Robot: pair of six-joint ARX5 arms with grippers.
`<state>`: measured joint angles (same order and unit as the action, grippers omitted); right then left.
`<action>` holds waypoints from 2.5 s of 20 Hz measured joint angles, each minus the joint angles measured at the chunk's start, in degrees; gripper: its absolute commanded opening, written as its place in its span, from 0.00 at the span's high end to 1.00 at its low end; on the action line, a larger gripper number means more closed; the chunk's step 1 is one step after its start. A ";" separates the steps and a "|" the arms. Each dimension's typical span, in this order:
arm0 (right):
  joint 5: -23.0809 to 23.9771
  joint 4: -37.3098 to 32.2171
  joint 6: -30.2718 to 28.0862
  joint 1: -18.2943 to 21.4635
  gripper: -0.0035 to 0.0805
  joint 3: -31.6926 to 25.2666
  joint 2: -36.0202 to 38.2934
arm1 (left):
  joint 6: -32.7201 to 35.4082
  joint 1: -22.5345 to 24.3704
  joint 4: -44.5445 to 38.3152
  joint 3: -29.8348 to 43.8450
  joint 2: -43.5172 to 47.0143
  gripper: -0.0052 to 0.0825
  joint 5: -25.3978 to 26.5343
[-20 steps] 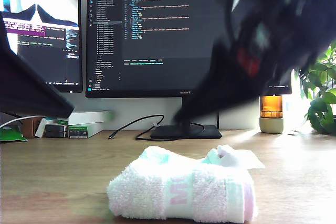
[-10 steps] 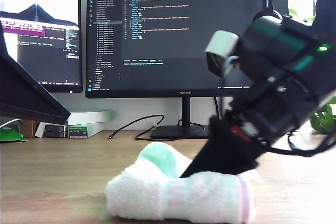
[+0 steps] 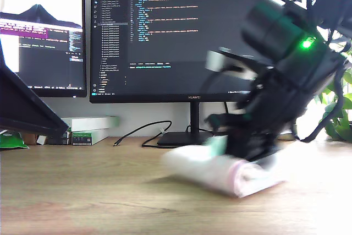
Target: Fold the tea towel to a neat square and place it to the right
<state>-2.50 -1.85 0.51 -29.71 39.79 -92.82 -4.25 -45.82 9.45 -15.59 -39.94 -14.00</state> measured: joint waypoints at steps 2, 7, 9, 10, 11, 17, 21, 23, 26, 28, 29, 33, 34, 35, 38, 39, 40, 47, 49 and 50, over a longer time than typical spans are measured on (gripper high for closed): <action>3.34 4.20 8.11 1.90 0.97 1.03 0.44 | -0.09 0.00 0.00 0.00 0.00 0.96 0.66; 10.78 15.54 15.65 8.11 0.96 2.64 2.12 | -0.11 0.00 0.00 0.00 0.00 0.96 2.34; 12.02 18.01 15.69 10.23 0.96 2.75 2.73 | -0.11 0.00 0.00 0.00 0.00 0.96 2.38; 12.31 18.93 15.04 10.93 0.96 2.75 3.04 | -0.11 0.00 -0.02 0.00 0.00 0.96 2.38; 12.52 19.91 14.80 11.43 0.96 2.71 3.41 | -0.11 0.00 -0.02 0.00 0.00 0.96 2.40; 14.27 24.90 16.55 12.22 0.96 -1.73 9.35 | -0.11 0.00 -0.07 0.00 0.00 0.96 2.45; 13.46 31.26 18.21 12.76 0.96 -2.05 11.82 | -0.11 0.00 -0.52 0.00 0.00 0.96 2.51; 13.46 31.36 18.80 12.76 0.96 -2.14 12.00 | -0.11 0.00 -0.48 0.00 0.00 0.96 2.51; 13.46 29.64 18.78 12.76 0.96 -3.26 12.85 | -0.11 0.00 -0.48 0.00 0.00 0.96 2.54; 13.35 28.63 18.32 12.76 0.96 -4.17 13.97 | -0.11 0.00 -0.48 0.00 0.00 0.96 2.51; 13.33 28.65 17.99 12.76 0.96 -4.22 14.53 | -0.13 0.00 -0.48 0.00 0.00 0.96 2.51; 12.70 31.52 17.84 12.76 0.97 -5.31 18.86 | -0.15 0.00 -0.50 0.00 0.00 0.96 2.51; 12.44 32.48 17.81 12.76 0.97 -5.79 20.17 | -0.15 0.00 -0.52 0.00 0.00 0.96 2.58; 12.31 33.05 17.77 12.76 0.97 -6.12 21.22 | -0.15 0.00 -0.79 0.00 0.00 0.96 2.97; 12.11 32.68 17.59 12.76 0.97 -6.60 24.87 | -0.15 0.00 -2.49 0.00 0.00 0.96 3.19; 12.09 31.85 17.55 12.76 0.97 -6.60 26.47 | -0.15 0.00 -2.86 0.00 0.00 0.96 3.17; 12.09 30.93 17.33 12.76 0.97 -6.60 28.02 | -0.15 0.00 -3.32 0.00 0.00 0.96 3.19; 12.96 21.40 7.21 14.51 0.97 -6.60 33.00 | 0.09 5.09 -9.22 0.00 0.00 0.96 6.62; 10.56 19.63 5.44 17.11 0.97 -6.60 33.03 | 0.09 9.53 -10.91 0.00 0.00 0.96 5.84; 9.22 18.43 5.18 18.93 0.97 -6.60 33.03 | 0.11 11.87 -11.10 0.00 0.00 0.96 5.25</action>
<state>6.72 16.58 5.69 -10.79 33.19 -59.79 -4.14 -33.95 -1.65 -15.59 -39.94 -8.75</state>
